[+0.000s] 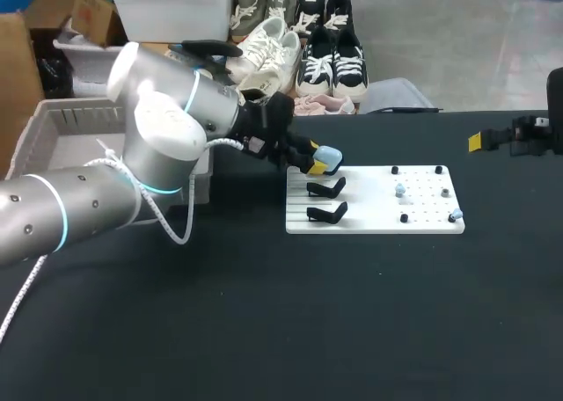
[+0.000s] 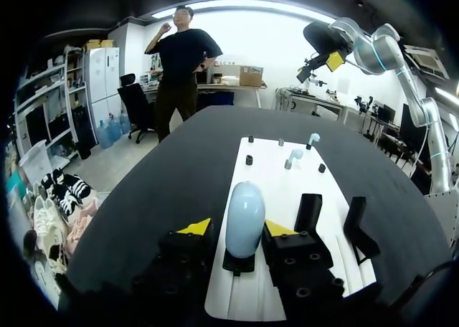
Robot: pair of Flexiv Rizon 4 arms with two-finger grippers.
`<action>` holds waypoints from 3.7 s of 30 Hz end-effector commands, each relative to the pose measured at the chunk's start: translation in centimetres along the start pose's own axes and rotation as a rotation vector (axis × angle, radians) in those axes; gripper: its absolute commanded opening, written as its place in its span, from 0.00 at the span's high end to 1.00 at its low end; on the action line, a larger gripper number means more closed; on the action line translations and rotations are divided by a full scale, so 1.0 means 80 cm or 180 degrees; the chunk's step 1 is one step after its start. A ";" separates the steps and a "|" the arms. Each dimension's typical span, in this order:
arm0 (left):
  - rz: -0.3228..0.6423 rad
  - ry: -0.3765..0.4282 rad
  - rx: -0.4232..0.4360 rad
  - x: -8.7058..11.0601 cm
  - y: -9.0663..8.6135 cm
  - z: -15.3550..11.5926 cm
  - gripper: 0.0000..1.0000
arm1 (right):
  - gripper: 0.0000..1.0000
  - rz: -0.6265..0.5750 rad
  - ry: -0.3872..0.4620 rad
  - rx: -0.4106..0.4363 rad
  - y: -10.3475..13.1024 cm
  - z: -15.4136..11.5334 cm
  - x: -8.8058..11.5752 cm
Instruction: Pick up each earbud case from the left stands, insert the matching earbuds, close the lid, and place the case in the box.
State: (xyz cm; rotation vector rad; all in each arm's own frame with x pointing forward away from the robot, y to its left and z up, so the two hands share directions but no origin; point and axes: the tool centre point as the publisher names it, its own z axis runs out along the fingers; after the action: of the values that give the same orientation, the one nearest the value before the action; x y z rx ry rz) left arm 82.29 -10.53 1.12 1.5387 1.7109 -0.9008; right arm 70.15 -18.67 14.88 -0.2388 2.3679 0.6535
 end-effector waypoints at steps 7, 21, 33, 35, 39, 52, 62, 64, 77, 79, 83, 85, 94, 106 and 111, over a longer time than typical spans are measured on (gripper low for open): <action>-0.0023 -0.0014 0.0025 0.003 0.006 0.001 0.83 | 0.00 0.0000 0.0005 0.0007 0.000 0.000 0.000; -0.0067 -0.0168 -0.0075 -0.015 -0.012 -0.020 1.00 | 0.00 0.0000 0.0005 0.0007 0.000 0.000 0.000; -0.0042 -0.0159 -0.0121 -0.068 -0.046 -0.037 1.00 | 0.00 0.0000 0.0005 0.0007 0.000 0.000 0.000; -0.0023 -0.0164 -0.0164 -0.077 -0.050 -0.038 1.00 | 0.00 0.0000 0.0005 0.0007 0.000 0.000 0.000; -0.0001 -0.0155 -0.0196 -0.093 -0.056 -0.037 1.00 | 0.00 -0.0170 0.0037 -0.0217 0.025 0.028 -0.015; 0.0084 -0.0092 -0.0159 -0.133 -0.071 -0.030 1.00 | 0.00 -0.0510 0.0231 -0.0604 0.083 0.099 -0.029; 0.0231 -0.0163 0.0010 -0.153 -0.078 -0.010 1.00 | 0.00 -0.0600 0.0304 -0.0743 0.108 0.124 -0.037; 0.0243 -0.0173 0.0048 -0.154 -0.081 -0.006 1.00 | 0.00 -0.0599 0.0313 -0.0752 0.108 0.127 -0.039; 0.0252 -0.0221 0.0099 -0.155 -0.094 -0.003 1.00 | 0.00 -0.0604 0.0347 -0.0754 0.106 0.133 -0.050; 0.0259 -0.0226 0.0095 -0.155 -0.096 -0.004 1.00 | 0.00 -0.0608 0.0349 -0.0756 0.106 0.134 -0.054; 0.0262 -0.0238 0.0099 -0.154 -0.100 -0.005 1.00 | 0.00 -0.0630 0.0348 -0.0749 0.106 0.134 -0.061; 0.0266 -0.0245 0.0101 -0.155 -0.101 -0.006 1.00 | 0.00 -0.0639 0.0345 -0.0740 0.106 0.134 -0.066; 0.0239 -0.0321 0.0083 -0.141 -0.109 -0.008 1.00 | 0.00 -0.0733 0.0175 -0.0632 0.106 0.114 -0.094; 0.0729 -0.1067 -0.0065 -0.142 -0.130 -0.003 1.00 | 0.00 -0.0708 0.0002 -0.0207 0.081 0.052 -0.060; 0.0678 -0.1187 -0.0106 -0.150 -0.142 0.004 1.00 | 0.00 -0.0652 0.0084 -0.0149 0.069 0.037 -0.030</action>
State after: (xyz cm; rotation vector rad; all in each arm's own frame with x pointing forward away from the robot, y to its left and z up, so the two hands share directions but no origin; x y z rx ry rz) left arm 72.97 -17.99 11.85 1.4643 1.2708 -1.0041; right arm 73.96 -11.15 15.91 -0.5424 2.2947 0.6998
